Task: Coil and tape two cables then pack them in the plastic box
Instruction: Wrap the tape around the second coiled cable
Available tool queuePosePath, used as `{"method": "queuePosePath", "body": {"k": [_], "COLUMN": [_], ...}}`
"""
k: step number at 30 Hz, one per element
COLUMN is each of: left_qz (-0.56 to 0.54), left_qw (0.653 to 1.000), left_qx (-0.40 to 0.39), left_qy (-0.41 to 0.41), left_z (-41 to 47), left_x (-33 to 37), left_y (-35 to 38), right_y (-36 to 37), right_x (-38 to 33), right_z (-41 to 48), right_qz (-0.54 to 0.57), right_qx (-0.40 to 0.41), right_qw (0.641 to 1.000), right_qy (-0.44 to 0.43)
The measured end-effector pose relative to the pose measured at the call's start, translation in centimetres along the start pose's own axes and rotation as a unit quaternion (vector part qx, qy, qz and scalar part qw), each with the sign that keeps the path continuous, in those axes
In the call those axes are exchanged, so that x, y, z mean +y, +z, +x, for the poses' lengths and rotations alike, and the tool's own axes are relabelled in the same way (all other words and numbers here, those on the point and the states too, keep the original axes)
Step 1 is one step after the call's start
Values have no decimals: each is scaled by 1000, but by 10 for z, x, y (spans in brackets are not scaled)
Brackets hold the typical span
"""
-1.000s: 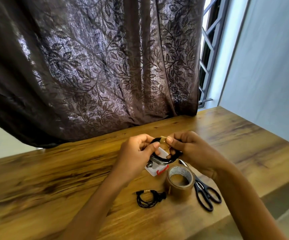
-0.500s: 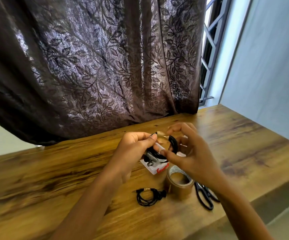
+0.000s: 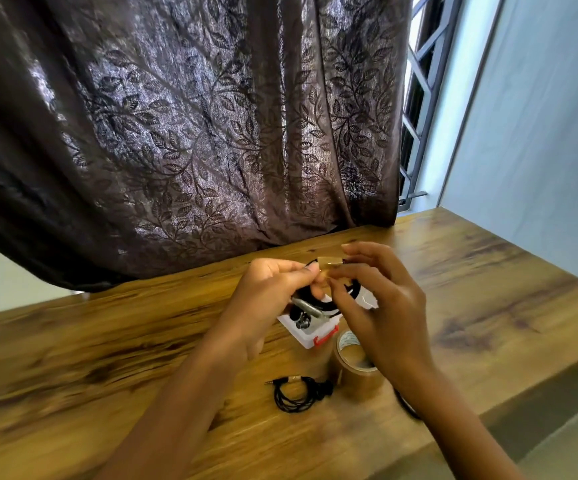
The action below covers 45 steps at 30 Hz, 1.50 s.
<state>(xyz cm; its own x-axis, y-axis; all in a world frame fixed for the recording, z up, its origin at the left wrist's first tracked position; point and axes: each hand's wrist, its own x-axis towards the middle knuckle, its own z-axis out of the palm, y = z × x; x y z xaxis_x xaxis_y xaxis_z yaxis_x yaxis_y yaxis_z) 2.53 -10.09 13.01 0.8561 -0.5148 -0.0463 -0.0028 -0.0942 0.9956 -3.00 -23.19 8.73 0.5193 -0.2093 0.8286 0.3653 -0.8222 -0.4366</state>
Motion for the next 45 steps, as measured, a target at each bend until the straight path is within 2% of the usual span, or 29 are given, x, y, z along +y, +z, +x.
{"method": "queuePosePath", "body": {"k": [4,6,11,17,25,29,33,39,45], "left_qz": [19,25,55,185,211,219,233,91,64], "left_qw": [1000,999,995,966,951,946,949,992,996], "left_qx": [9,11,35,72,92,97,76,40,27], "left_qy": [11,25,70,163,205,218,200,83,52], "left_z": [0,0,1,-1,-1,1,0,6,11], "left_x": [-1,-2,-6,-11,-17,-18,-22,-27,-34], "left_y": [-2,-2,0,-1,-1,0,1,0,-4], "right_y": [0,0,-1,-2,-7,-7,-5,0,7], "right_x": [4,5,0,-2,2,1,2,9,15], "right_z": [2,3,5,10,15,15,13,7,0], "right_qz": [-57,-29,45,141,281,329,238,222,86], "right_qx": [-20,-37,-26,-46,-123,-115,-104,-168,-165], "right_qw": [995,996,999,984,924,888,932,929,975], "right_qy": [-80,-70,-3,95,227,300,253,243,124]}}
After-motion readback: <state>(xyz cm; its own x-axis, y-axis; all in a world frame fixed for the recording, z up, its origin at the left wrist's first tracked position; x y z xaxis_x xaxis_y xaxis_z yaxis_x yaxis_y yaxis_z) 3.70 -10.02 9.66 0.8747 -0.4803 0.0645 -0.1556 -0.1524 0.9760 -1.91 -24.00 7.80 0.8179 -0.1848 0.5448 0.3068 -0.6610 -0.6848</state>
